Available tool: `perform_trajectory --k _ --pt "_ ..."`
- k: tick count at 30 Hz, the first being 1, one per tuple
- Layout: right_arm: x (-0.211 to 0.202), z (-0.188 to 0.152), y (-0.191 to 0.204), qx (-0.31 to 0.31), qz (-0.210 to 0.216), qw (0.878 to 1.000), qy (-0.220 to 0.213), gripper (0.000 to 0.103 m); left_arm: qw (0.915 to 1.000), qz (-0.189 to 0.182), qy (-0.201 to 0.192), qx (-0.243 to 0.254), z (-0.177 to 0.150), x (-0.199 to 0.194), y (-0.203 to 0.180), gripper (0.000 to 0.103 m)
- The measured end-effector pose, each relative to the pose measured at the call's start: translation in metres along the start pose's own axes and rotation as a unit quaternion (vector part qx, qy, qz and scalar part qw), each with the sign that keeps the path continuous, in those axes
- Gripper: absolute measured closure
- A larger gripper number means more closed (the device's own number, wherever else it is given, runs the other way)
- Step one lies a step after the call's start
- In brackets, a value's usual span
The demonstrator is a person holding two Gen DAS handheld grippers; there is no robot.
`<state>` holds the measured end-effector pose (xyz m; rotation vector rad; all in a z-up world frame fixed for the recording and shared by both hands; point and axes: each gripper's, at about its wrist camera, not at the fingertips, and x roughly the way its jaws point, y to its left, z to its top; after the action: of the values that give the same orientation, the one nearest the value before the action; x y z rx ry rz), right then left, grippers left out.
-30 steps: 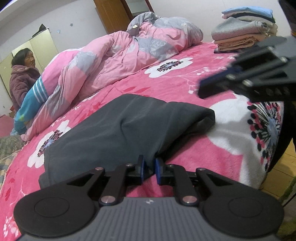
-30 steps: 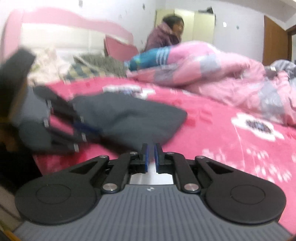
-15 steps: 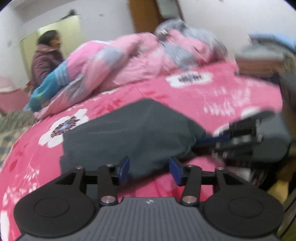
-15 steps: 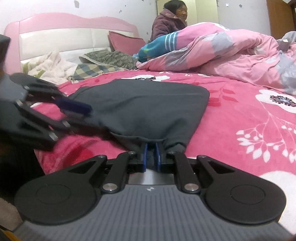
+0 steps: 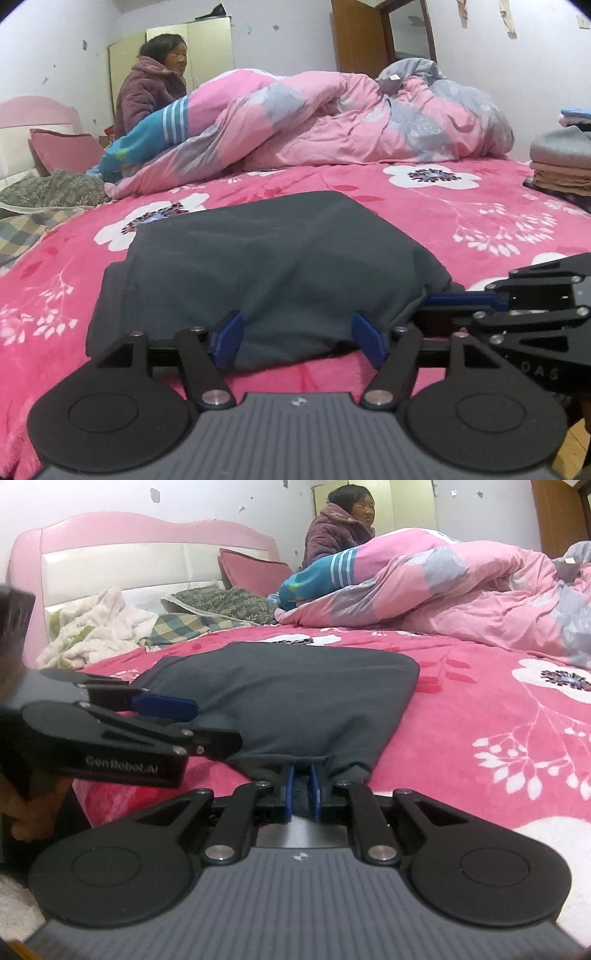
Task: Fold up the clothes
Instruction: 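Open the left gripper and release the trousers edge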
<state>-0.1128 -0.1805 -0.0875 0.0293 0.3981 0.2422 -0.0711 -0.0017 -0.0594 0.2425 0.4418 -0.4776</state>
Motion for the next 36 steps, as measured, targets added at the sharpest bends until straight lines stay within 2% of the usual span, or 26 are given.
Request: perform_trajectory --k 7,13,15,17,18,21,36 --pt "-0.01 0.016 -0.002 -0.001 0.012 1.0 0.01 0.088 0.9997 -0.005 -0.005 -0.021 -0.006 -0.001 0.007 0.022" --pt "-0.024 0.041 0.0 -0.007 0.003 0.999 -0.049 0.081 0.9995 -0.01 -0.003 -0.032 -0.008 -0.002 0.01 0.021" --pt "-0.014 0.041 -0.003 -0.005 0.001 0.999 -0.04 0.08 0.9995 -0.01 -0.003 -0.031 -0.008 -0.002 0.01 0.02" --pt "0.004 0.029 -0.003 -0.002 0.007 1.0 0.006 0.075 0.9996 -0.009 0.002 -0.025 -0.009 -0.001 0.009 0.019" --pt "0.009 0.023 -0.002 -0.001 0.007 1.0 0.015 0.075 0.9998 -0.007 0.004 -0.02 -0.009 -0.001 0.007 0.018" --pt "0.012 0.01 -0.001 0.001 0.001 1.0 0.005 0.074 0.9998 -0.006 0.009 -0.017 -0.008 -0.002 0.007 0.016" --pt "0.013 0.011 -0.008 0.017 0.013 1.0 0.007 0.074 0.999 0.001 0.034 -0.03 0.009 -0.033 0.022 0.013"
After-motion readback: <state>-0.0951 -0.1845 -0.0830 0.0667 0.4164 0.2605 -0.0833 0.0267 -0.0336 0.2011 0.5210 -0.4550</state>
